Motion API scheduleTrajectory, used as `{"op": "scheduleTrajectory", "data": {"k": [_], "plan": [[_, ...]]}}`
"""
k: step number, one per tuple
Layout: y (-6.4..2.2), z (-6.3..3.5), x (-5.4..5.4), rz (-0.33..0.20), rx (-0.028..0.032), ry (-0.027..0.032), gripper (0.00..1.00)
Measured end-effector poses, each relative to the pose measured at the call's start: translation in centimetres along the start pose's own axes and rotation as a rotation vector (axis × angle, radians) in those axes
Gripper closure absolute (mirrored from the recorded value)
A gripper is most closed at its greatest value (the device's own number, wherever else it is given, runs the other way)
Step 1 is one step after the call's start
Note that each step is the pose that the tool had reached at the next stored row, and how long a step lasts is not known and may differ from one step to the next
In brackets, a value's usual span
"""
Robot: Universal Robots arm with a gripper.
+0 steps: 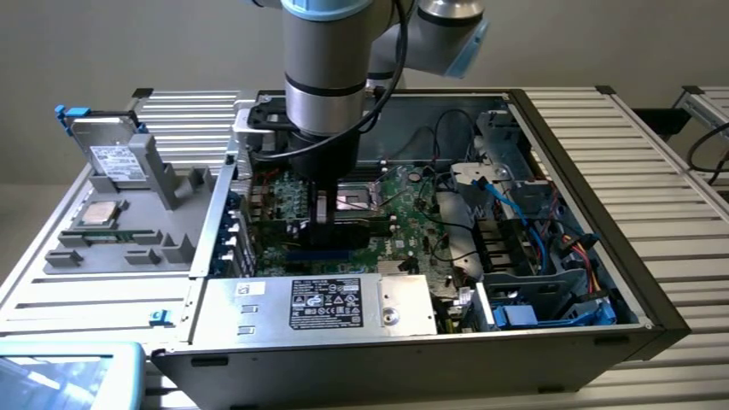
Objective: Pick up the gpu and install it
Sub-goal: 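Insert the gpu into the slot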
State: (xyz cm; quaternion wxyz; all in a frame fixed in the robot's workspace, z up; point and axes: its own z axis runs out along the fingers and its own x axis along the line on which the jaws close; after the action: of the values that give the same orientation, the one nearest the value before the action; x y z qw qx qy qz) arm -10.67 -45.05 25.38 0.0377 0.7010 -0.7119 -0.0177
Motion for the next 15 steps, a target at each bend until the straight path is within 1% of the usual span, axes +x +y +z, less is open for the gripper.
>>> {"op": "scheduleTrajectory", "data": {"k": [5, 8, 9, 11, 13, 15], "plan": [[0.05, 0.0, 0.0, 0.0, 0.0001, 0.0003, 0.72], [0.16, 0.01, 0.01, 0.0, 0.0013, 0.002, 0.72], [0.16, 0.02, 0.01, 0.0, 0.0015, 0.0038, 0.72], [0.18, 0.08, 0.01, 0.001, 0.0024, 0.0097, 0.72], [0.2, 0.14, 0.01, 0.001, 0.0026, 0.0118, 0.72], [0.26, 0.15, 0.0, 0.001, 0.0028, 0.0119, 0.72]]}}
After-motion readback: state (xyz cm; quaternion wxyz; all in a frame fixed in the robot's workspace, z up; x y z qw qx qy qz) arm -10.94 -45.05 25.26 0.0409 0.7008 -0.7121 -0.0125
